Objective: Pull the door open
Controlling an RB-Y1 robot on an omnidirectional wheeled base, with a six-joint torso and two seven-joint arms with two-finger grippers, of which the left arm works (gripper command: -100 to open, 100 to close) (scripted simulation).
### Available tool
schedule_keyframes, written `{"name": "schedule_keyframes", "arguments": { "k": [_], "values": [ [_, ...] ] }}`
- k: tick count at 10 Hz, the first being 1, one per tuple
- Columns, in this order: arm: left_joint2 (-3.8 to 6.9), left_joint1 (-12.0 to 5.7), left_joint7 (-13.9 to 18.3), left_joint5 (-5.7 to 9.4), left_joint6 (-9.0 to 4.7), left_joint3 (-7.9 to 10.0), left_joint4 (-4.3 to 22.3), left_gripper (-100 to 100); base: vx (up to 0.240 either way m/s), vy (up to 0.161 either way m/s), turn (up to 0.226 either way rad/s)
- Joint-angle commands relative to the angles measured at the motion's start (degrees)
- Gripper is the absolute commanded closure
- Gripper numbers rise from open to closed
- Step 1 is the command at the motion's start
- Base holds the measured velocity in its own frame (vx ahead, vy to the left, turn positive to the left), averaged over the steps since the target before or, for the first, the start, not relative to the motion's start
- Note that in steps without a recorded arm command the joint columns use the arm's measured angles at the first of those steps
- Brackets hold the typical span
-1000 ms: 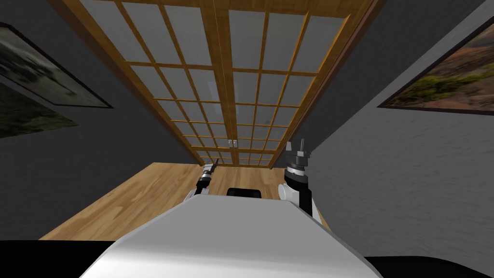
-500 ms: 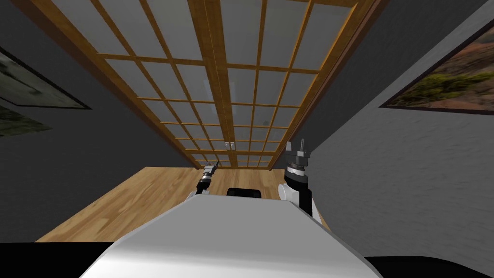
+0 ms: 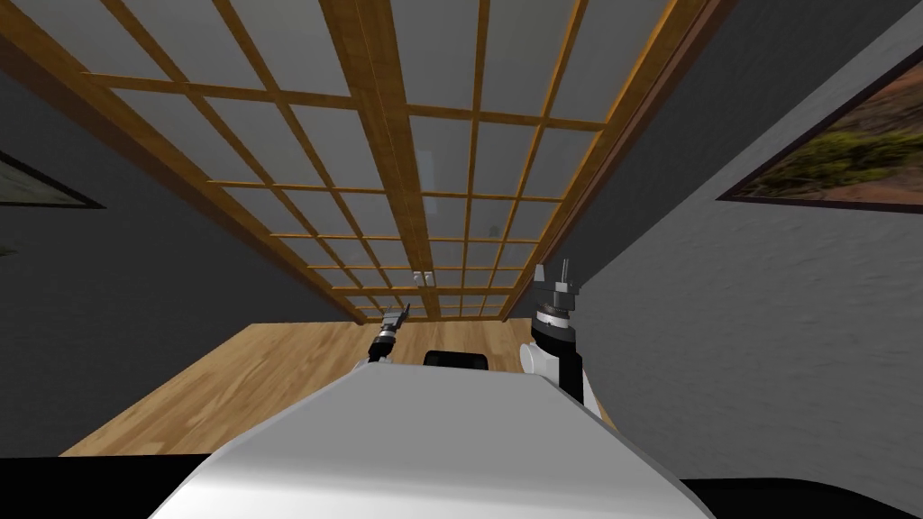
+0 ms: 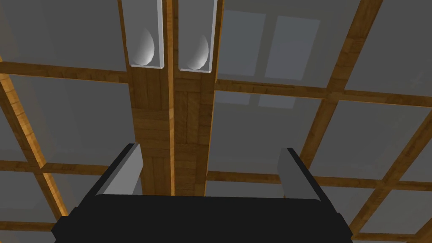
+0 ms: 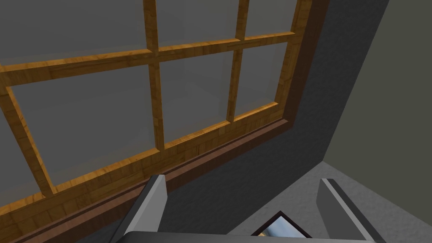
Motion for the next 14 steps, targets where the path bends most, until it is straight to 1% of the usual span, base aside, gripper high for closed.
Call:
{"name": "schedule_keyframes", "arguments": {
  "k": [1,3,4,5,6,8,9,10,12,13,14],
  "values": [
    [-0.20,-0.46,-1.67,-0.47,-0.39,0.43,1.64,-100,0.155,-0.010,-0.076],
    [-0.46,-1.30,-3.64,-1.05,-0.86,0.97,3.79,-100,0.171,-0.007,-0.069],
    [-0.35,-1.34,-3.01,-0.81,-0.82,0.87,3.54,-100,0.082,0.000,-0.014],
    [0.02,-0.43,-3.51,-0.53,-0.72,1.72,4.25,-100,-0.089,0.004,0.042],
    [0.14,-0.15,-3.62,-0.42,-0.67,2.01,4.45,-100,-0.158,0.024,0.037],
    [0.59,1.00,-4.11,0.10,-0.44,3.29,5.31,-100,-0.182,0.035,0.021],
    [0.59,1.00,-4.11,0.10,-0.44,3.29,5.31,-100,-0.119,0.036,-0.004],
    [0.97,2.03,-4.64,0.64,-0.21,4.60,6.15,-100,-0.160,0.018,0.012],
    [1.31,2.97,-5.18,1.19,0.02,5.90,6.98,-100,-0.185,0.012,0.012],
    [1.58,3.78,-5.71,1.70,0.23,7.12,7.74,-100,-0.173,0.028,-0.004],
    [1.72,4.22,-6.03,2.01,0.36,7.85,8.19,-100,-0.180,0.038,-0.010]
  ]
}}
